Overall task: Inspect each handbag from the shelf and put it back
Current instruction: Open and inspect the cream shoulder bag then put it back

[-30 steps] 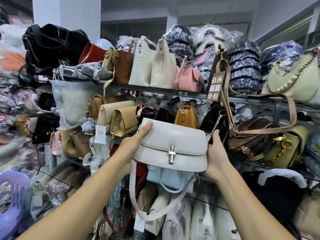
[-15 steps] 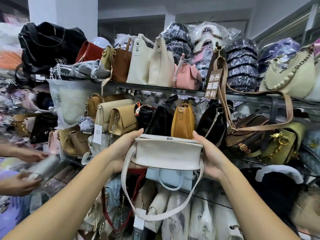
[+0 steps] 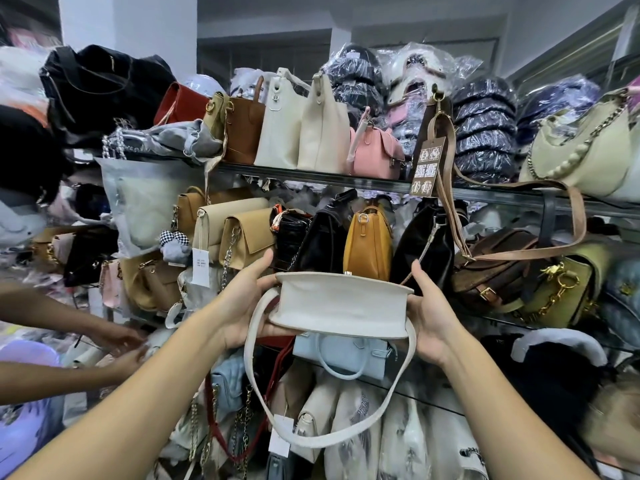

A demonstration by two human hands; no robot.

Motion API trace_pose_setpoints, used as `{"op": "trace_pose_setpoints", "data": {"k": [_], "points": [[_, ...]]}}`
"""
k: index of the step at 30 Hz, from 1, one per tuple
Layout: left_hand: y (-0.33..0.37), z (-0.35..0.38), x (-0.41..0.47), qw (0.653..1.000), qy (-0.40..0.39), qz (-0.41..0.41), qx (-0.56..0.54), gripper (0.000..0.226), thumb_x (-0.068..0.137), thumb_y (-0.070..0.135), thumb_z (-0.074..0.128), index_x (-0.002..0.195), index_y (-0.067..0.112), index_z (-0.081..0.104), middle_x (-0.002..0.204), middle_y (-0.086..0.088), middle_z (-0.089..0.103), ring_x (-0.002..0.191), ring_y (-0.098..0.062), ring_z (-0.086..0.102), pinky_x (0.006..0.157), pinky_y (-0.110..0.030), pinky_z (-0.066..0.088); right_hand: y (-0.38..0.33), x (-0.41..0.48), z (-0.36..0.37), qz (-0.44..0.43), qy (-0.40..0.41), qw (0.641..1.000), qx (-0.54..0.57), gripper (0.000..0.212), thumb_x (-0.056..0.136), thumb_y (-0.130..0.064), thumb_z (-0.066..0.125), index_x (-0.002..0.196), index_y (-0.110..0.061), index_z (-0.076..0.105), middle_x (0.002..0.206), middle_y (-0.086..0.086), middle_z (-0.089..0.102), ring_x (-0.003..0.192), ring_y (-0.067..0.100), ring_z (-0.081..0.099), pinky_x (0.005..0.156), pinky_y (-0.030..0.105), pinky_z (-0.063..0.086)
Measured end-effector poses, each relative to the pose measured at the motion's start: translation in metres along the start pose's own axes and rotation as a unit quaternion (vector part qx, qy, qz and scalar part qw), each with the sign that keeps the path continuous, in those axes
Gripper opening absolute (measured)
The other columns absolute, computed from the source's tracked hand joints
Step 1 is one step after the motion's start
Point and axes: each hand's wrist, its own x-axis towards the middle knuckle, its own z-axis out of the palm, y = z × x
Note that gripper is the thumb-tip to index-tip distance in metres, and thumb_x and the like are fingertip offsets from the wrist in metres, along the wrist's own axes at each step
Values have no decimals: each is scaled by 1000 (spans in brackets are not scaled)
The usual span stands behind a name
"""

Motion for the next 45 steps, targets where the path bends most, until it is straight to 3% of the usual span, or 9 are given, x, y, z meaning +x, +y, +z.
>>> {"op": "trace_pose_setpoints", "data": {"k": [3, 7, 12, 20, 28, 33, 36, 40, 45], "points": [[1, 1, -2, 1000, -12, 6, -17, 78, 92, 75, 41, 145, 18, 49, 127, -13, 70, 107, -38, 71, 82, -64, 57, 3, 3, -4, 8, 22, 999, 40, 98, 87, -84, 42, 128, 2, 65, 129, 24, 68, 115, 42, 68, 86, 49, 59], [3, 7, -7, 1000, -12, 24, -10, 86, 89, 81, 34, 153, 25, 40, 131, -11, 68, 104, -39, 72, 79, -63, 58, 7, 3, -6, 15, 12, 996, 90, 107, 85, -89, 32, 127, 3, 65, 122, 28, 70, 109, 47, 69, 91, 55, 55], [6, 12, -10, 999, -30, 33, -5, 91, 87, 85, 26, 153, 25, 40, 126, -11, 71, 101, -40, 73, 80, -65, 56, 9, 4, -6, 18, 25, 991, 133, 108, 86, -90, 24, 119, 4, 66, 110, 29, 73, 87, 46, 75, 71, 53, 61], [9, 17, -11, 998, -48, 35, 7, 93, 84, 88, 25, 152, 26, 41, 124, -12, 72, 104, -44, 71, 83, -63, 56, 8, 4, -8, 12, 43, 991, 129, 104, 86, -90, 24, 115, 0, 67, 103, 26, 75, 81, 44, 76, 70, 50, 62], [11, 9, -3, 999, -39, 29, 0, 95, 83, 90, 22, 149, 26, 47, 126, -11, 71, 102, -43, 72, 78, -59, 60, 5, 7, -7, -10, 76, 991, 114, 111, 81, -94, 26, 133, -3, 64, 125, 26, 69, 117, 46, 66, 96, 58, 53], [8, 0, 2, 999, -21, 27, -24, 95, 83, 90, 23, 143, 23, 55, 125, -11, 71, 97, -40, 74, 72, -58, 61, -1, 5, -4, -31, 69, 992, 103, 111, 80, -95, 24, 128, -5, 65, 123, 24, 70, 113, 44, 67, 91, 57, 55], [8, -5, 4, 999, -5, 19, -41, 96, 83, 90, 22, 137, 20, 60, 108, -16, 75, 80, -36, 76, 57, -48, 61, -1, 1, -2, -48, 50, 994, 85, 113, 80, -96, 20, 125, -3, 66, 124, 25, 70, 116, 44, 66, 100, 61, 51], [6, -14, 11, 999, 14, 17, -50, 101, 82, 91, 19, 128, 14, 65, 90, -15, 76, 71, -32, 75, 53, -41, 60, -3, -5, 3, -72, 28, 995, 61, 113, 80, -95, 16, 117, -2, 70, 118, 26, 72, 113, 44, 68, 103, 60, 49], [2, -19, 18, 997, 49, 14, -51, 102, 81, 92, 21, 121, 10, 68, 94, -14, 74, 70, -31, 73, 50, -37, 60, -7, -14, 12, -85, 13, 995, 51, 116, 77, -97, 17, 121, -5, 70, 123, 31, 68, 117, 48, 65, 102, 64, 49]]}}
